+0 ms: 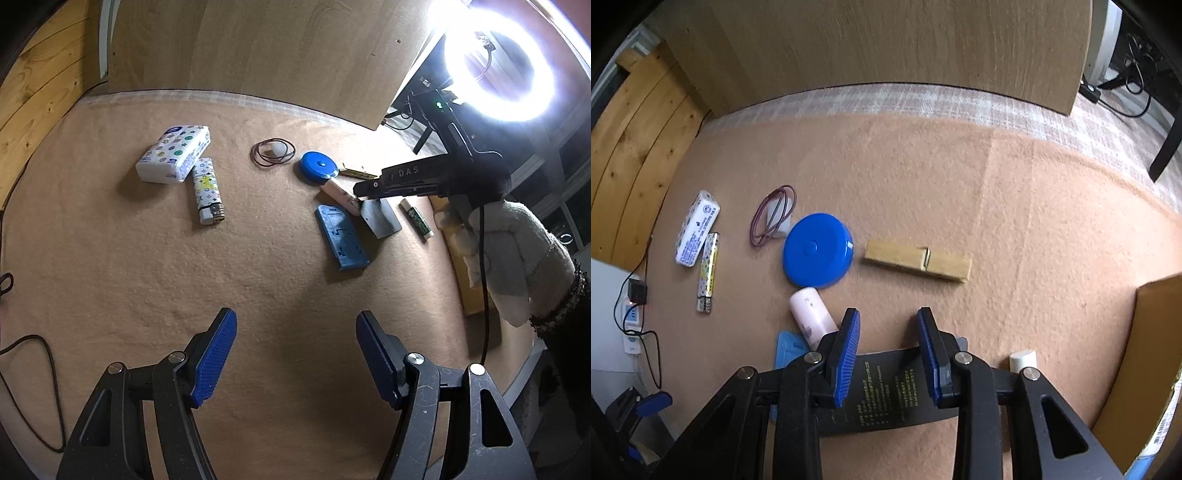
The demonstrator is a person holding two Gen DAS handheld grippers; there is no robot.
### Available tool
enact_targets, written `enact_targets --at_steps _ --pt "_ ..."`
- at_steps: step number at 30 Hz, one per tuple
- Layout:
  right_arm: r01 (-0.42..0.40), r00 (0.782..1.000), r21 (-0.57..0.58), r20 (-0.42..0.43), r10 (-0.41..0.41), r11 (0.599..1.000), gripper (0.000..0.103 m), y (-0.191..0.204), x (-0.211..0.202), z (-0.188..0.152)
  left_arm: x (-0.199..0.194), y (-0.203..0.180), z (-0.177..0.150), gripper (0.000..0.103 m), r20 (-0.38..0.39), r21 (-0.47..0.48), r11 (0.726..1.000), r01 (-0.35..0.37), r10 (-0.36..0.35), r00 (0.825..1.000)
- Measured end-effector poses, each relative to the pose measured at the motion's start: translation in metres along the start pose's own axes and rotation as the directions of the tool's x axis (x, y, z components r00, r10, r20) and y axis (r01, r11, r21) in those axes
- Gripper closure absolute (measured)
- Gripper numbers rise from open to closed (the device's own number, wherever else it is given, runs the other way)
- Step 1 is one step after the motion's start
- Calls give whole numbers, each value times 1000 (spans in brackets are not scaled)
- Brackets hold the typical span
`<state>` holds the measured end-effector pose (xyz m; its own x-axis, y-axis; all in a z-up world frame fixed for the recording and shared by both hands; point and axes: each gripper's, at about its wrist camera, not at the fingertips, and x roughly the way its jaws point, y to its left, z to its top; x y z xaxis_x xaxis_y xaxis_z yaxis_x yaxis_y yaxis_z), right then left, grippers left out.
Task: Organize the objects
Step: 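Close the right gripper on the black card and lift it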
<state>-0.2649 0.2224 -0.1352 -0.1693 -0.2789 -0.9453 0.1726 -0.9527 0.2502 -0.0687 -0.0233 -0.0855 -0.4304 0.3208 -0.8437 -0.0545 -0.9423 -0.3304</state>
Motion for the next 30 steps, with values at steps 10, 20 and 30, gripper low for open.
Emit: enact_targets --at_steps 10,20,30 --pt "-26 999 -10 -36 26 1000 74 -9 -14 -46 6 -11 3 33 -7 16 1000 20 -19 1000" --pt "-92 995 35 -26 93 995 74 -13 -28 -105 19 -23 -2 33 -35 42 998 36 -35 999" --pt "-231 971 91 -43 236 969 74 4 -27 -150 35 -34 -17 33 -84 63 996 62 -57 995"
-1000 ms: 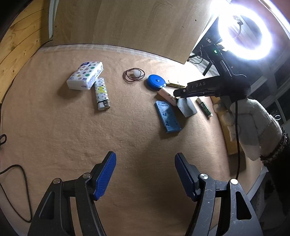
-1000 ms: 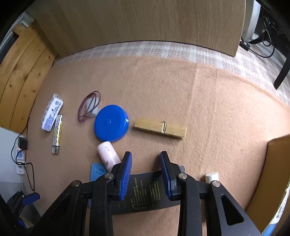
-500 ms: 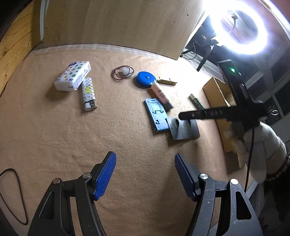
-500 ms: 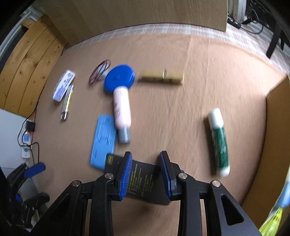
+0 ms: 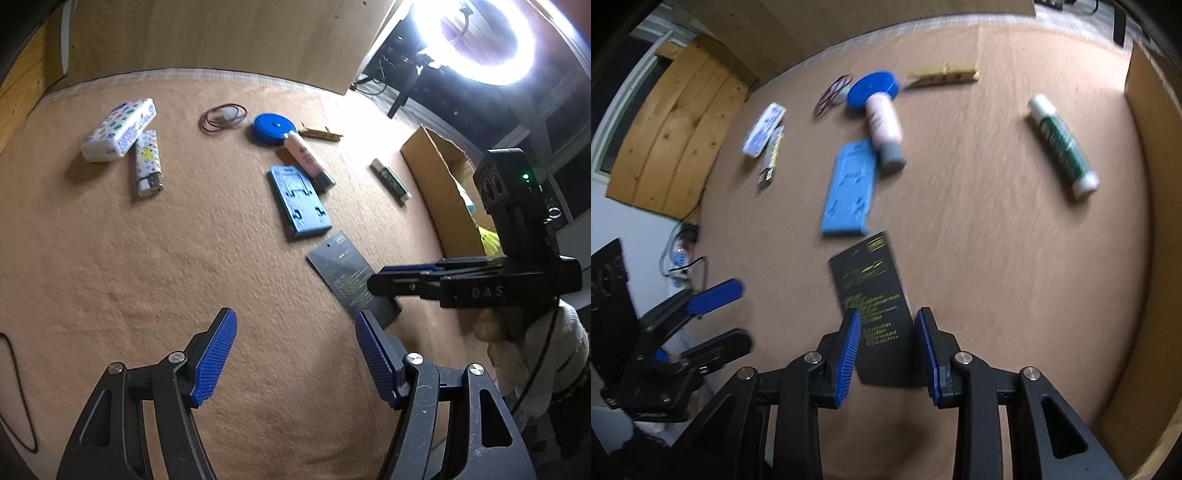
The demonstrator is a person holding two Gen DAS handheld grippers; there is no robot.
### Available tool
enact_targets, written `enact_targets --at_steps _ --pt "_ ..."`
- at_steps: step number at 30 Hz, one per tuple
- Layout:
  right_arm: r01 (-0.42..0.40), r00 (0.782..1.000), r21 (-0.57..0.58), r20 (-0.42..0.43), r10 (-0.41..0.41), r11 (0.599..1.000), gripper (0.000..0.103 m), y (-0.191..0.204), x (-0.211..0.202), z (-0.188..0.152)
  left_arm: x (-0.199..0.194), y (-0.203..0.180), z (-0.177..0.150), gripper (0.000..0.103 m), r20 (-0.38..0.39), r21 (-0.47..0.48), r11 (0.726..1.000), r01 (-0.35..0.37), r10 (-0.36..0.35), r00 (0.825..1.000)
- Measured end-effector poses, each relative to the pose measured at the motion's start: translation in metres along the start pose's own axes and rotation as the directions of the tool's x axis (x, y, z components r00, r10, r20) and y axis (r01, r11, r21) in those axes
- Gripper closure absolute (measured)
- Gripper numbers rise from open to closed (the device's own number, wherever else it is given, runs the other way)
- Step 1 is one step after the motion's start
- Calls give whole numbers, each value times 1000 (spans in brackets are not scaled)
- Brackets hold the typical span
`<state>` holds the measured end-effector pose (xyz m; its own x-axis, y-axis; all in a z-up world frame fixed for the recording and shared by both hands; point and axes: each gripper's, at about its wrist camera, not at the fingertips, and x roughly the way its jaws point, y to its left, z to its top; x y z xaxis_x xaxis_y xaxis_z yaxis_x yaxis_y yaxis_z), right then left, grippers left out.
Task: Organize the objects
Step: 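Close the right gripper on the black card and lift it, then carry the black card into the box and open the right gripper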
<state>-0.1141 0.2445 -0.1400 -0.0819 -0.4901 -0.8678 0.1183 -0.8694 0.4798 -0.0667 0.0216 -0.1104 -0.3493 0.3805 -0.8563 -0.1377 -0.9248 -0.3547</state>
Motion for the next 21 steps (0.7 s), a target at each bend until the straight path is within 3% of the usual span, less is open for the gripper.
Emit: enact_targets --at_steps 3,6,9,14,21 --pt "-47 999 24 -14 47 999 74 0 1 -9 2 -5 -4 33 -8 12 1000 12 -12 1000" --pt "-35 999 29 21 34 999 72 1 -3 -9 7 -13 -7 33 -23 27 999 28 -27 999" --pt "6 999 18 46 -6 1000 63 1 -6 -5 18 -23 -8 33 -43 24 998 52 -51 998" --pt "12 999 -15 33 -12 1000 63 6 -3 -3 35 -37 -7 34 -68 27 997 74 -72 995" --pt "13 1000 -41 15 -12 999 63 14 5 -2 49 -44 -8 44 -90 26 997 79 -77 993"
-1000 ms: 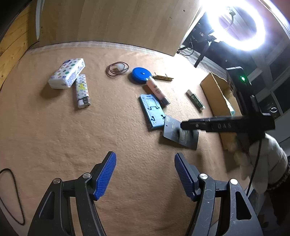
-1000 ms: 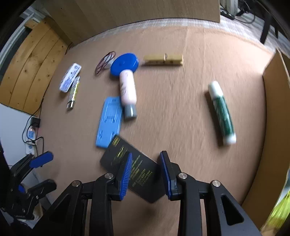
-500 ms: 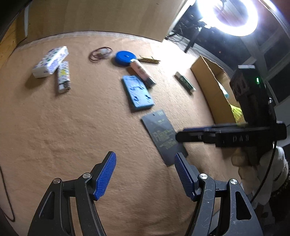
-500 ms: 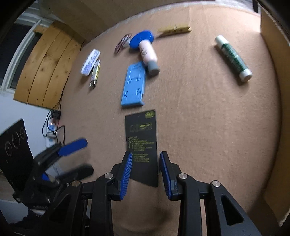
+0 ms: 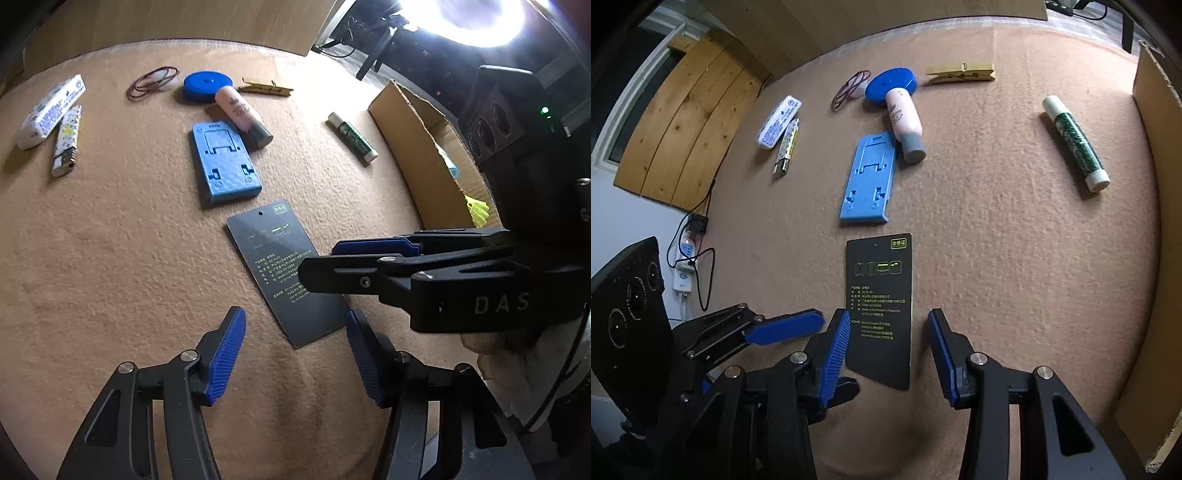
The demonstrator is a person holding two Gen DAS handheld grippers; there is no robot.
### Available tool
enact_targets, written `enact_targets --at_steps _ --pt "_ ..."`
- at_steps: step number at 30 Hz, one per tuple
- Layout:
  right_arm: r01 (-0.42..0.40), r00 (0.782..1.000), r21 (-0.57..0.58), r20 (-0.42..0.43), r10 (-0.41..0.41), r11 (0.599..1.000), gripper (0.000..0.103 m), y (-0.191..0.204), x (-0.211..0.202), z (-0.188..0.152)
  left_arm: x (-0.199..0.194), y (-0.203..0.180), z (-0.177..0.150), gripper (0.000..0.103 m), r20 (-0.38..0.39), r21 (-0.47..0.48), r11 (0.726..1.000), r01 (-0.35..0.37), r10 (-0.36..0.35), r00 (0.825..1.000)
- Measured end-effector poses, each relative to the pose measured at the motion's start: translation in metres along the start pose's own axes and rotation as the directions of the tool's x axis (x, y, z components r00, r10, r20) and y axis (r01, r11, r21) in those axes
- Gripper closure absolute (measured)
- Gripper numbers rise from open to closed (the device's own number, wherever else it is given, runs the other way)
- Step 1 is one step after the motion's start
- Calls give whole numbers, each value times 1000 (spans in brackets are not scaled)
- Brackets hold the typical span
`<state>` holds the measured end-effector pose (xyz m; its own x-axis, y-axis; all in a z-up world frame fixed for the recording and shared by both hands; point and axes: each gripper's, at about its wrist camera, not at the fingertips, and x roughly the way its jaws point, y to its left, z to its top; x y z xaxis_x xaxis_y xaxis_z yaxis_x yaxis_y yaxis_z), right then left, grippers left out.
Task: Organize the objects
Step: 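Carry the black card into the box and open the right gripper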
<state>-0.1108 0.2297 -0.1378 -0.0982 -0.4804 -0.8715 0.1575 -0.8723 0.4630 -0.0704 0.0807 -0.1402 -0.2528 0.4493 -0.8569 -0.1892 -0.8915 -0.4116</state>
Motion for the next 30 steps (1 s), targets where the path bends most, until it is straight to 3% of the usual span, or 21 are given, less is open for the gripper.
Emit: enact_targets --at_steps 10,16,22,27,30 --pt "35 999 -50 -12 -35 998 63 13 6 2 1 -1 0 46 2 22 1000 19 -19 1000" --pt "127 992 -95 -4 -128 987 58 31 13 3 -13 12 -13 46 -3 19 1000 -4 4 1000" --pt "272 961 -187 15 -275 944 45 58 26 -1 -38 39 -24 46 29 -9 999 -49 49 998" --pt "365 928 -265 30 -371 893 45 72 35 -3 -52 60 -30 47 56 -44 997 -62 65 996" --pt "373 924 -279 22 -383 885 45 72 35 -2 -57 66 -35 47 63 -43 997 -65 67 996"
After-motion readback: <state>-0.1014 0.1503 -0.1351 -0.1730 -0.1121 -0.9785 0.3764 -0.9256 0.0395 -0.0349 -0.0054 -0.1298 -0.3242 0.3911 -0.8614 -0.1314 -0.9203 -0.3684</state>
